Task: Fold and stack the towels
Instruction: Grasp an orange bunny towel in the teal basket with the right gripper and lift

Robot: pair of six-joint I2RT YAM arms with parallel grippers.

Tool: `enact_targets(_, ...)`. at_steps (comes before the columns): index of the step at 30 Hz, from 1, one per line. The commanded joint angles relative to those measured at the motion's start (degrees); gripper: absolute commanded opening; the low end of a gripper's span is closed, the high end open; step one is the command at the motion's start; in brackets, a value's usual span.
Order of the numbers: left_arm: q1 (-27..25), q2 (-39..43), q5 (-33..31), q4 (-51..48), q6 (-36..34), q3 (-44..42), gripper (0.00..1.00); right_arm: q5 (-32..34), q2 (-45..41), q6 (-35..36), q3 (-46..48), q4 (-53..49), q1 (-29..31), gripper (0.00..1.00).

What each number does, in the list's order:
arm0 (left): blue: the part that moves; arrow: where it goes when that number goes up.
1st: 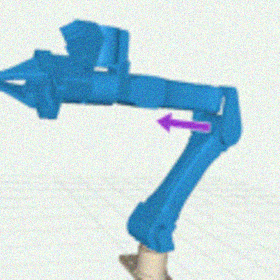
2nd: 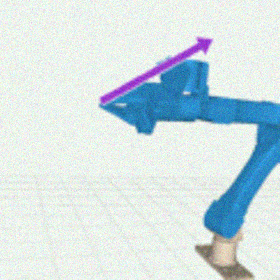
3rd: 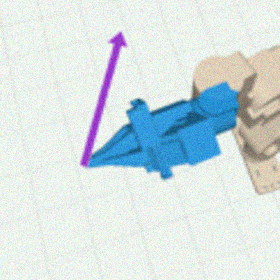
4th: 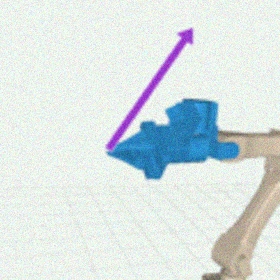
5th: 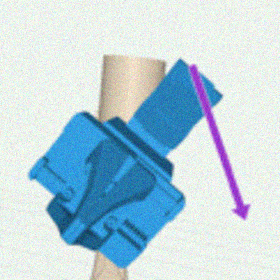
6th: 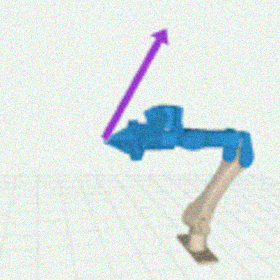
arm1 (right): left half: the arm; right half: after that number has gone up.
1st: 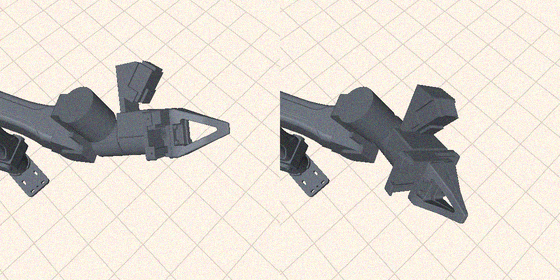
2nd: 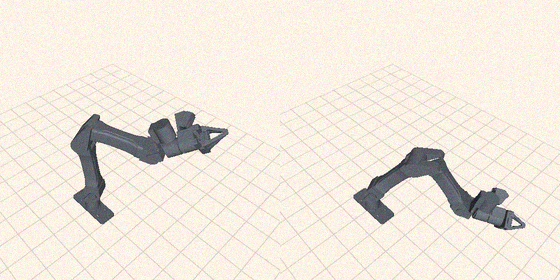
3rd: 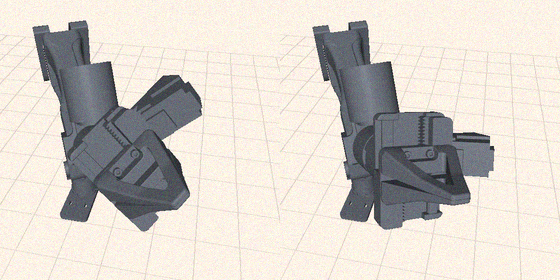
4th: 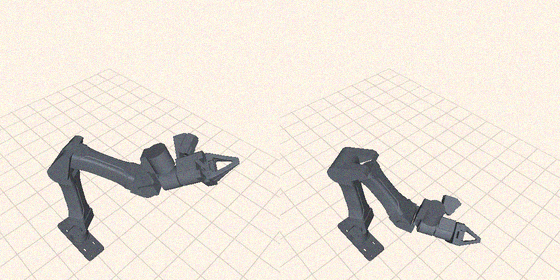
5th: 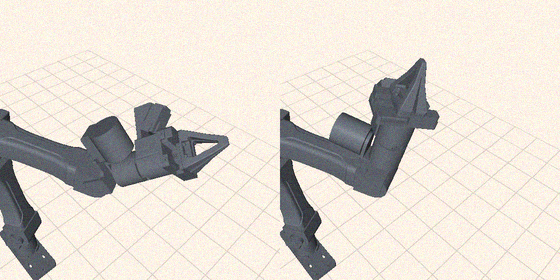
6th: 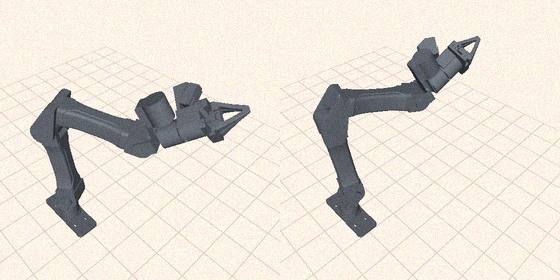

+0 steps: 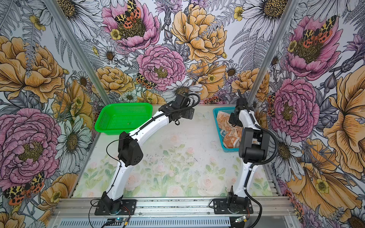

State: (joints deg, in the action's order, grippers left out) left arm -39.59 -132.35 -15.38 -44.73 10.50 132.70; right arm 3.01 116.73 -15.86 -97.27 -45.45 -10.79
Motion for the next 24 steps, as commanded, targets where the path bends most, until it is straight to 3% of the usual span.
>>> enact_targets(1,1.5,0.4,3.0,-1.4,1.1,1.6,0.99,1.2,0.4,0.2,-1.7,0.0,1.0,0.22)
enact_targets(3,1.8,1.4,5.1,-1.8,2.2,0.4,0.99,1.9,-1.5,0.4,-2.0,-0.3,2.2,0.12)
enact_targets(10,2.0,7.8,6.1,-1.6,5.9,-5.7,0.99,5.0,-10.5,0.8,-3.8,-3.3,6.5,0.00)
enact_targets(15,1.0,15.2,4.4,-1.5,5.1,-11.1,0.99,6.7,-17.0,1.5,-7.8,-7.1,12.2,0.00)
enact_targets(20,0.9,23.7,1.2,-1.2,5.8,-17.9,0.99,4.4,-19.4,1.7,-17.2,-12.2,23.7,0.00)
enact_targets(24,0.8,33.5,-0.6,0.3,7.6,-26.2,0.99,-0.8,-19.6,-2.5,-25.3,-14.1,30.3,0.00)
